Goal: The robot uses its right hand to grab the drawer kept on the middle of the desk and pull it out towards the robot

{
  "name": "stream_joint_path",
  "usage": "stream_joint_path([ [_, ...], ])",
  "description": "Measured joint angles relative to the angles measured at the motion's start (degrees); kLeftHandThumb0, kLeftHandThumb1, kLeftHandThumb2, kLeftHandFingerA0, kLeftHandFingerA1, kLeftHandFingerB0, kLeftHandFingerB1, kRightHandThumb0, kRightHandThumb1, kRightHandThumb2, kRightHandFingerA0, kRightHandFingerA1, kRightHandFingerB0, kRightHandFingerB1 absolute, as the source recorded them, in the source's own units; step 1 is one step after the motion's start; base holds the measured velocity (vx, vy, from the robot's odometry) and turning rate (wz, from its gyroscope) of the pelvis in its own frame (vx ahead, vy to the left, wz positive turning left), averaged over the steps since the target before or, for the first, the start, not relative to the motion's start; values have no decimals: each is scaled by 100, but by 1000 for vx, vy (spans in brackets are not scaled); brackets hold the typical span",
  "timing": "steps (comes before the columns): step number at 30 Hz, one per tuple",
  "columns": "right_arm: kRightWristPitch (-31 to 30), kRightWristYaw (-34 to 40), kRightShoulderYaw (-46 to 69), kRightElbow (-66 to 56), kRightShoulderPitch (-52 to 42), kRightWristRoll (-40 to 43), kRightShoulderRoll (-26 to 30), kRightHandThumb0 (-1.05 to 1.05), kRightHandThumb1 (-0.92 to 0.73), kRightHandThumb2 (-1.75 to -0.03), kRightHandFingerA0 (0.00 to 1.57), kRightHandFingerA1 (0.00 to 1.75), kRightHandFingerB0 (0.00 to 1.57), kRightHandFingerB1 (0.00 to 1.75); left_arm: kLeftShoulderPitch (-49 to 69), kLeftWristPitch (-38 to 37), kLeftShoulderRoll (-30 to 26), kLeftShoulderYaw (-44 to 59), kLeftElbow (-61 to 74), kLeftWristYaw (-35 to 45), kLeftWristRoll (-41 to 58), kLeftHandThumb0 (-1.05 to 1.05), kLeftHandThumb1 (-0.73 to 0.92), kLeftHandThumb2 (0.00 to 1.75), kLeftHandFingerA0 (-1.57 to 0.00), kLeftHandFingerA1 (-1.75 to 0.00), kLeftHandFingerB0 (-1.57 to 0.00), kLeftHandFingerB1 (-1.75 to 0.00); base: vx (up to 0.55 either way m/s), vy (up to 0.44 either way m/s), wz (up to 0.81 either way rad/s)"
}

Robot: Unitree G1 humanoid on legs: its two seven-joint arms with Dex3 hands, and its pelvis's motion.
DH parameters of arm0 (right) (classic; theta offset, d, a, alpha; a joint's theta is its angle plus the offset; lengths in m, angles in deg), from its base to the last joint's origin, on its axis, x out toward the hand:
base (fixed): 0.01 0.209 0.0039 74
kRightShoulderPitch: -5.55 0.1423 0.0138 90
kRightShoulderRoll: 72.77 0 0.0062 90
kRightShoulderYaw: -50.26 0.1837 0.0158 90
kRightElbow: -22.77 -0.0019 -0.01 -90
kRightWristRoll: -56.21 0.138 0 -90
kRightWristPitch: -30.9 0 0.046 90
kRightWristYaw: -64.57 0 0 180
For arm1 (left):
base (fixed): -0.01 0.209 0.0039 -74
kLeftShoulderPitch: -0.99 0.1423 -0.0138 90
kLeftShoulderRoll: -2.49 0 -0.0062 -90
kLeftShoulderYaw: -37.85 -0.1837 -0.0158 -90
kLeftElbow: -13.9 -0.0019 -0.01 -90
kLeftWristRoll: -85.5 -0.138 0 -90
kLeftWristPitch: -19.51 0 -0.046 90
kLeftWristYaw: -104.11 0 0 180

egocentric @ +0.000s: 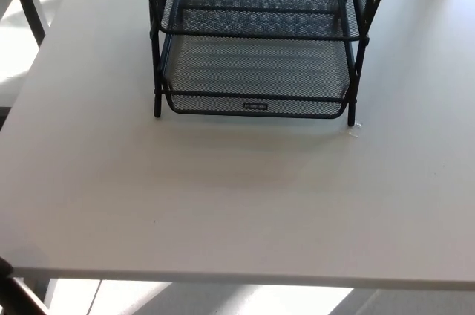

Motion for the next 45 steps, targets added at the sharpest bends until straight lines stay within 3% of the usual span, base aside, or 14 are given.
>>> stream_joint_path([
  [4,186,172,24,151,82,-24,221,-63,-47,-83,105,96,29,45,54,-291,-356,0,479,27,-62,-29,56,57,-80,-87,-81,-57,0,0,0],
  [8,453,220,166,224,68,12,461,-53,-55,-57,80,79,34,32,114,-583,-619,-1,811,55,-157,-28,56,57,-80,-85,-81,-56,0,0,0],
  [10,548,95,339,256,63,82,652,-56,-56,-57,33,74,27,29,171,-734,-744,-1,950,87,-211,-29,56,57,-79,-87,-80,-56,0,0,0],
  [21,520,-805,721,531,247,335,1620,-60,-54,-57,37,73,30,31,220,-1023,-795,0,1015,132,-295,-28,56,57,-80,-87,-80,-57,0,0,0],
  [22,523,-874,794,550,267,376,1704,-70,-46,-85,46,72,27,44,220,-1052,-799,1,1015,139,-310,-29,56,57,-79,-87,-80,-57,0,0,0],
  [23,526,-929,853,536,261,405,1801,-57,-58,-58,48,68,31,31,220,-1072,-806,3,1017,149,-324,-28,56,56,-80,-86,-81,-56,0,0,0],
  [30,382,-1172,1684,-348,-68,767,2166,-55,-58,-58,46,74,29,31,209,-1158,-812,29,997,204,-359,-29,56,57,-80,-86,-81,-57,0,0,0],
  [31,378,-1165,1707,-401,-84,766,2194,-63,-42,-80,75,96,29,45,211,-1167,-813,32,995,207,-362,-29,56,56,-80,-86,-81,-57,0,0,0],
  [32,382,-1096,1706,-469,-80,725,2277,-51,-51,-57,87,130,37,33,209,-1190,-818,43,992,214,-373,-29,55,57,-81,-86,-81,-57,0,0,0],
  [35,473,-870,1750,-614,-90,689,2291,-51,-51,-57,87,130,37,33,208,-1196,-814,45,992,215,-372,-29,55,57,-81,-86,-81,-57,0,0,0],
  [39,536,-574,1851,-1091,-186,616,2290,-76,-49,-87,15,66,9,52,206,-1205,-814,44,986,216,-372,-30,56,57,-80,-87,-81,-58,0,0,0],
  [43,531,-434,2066,-1888,-255,544,2288,-79,-65,-57,6,85,13,52,205,-1206,-812,44,989,216,-372,-27,55,56,-81,-87,-82,-57,0,0,0],
  [44,524,-410,2101,-2046,-257,520,2286,-42,-39,-100,1,56,4,55,205,-1206,-812,44,989,216,-372,-29,56,57,-80,-88,-80,-57,0,0,0],
  [45,513,-384,2149,-2299,-258,492,2284,-42,-39,-99,1,56,3,54,205,-1207,-811,44,989,216,-372,-27,55,57,-81,-86,-81,-57,0,0,0],
])
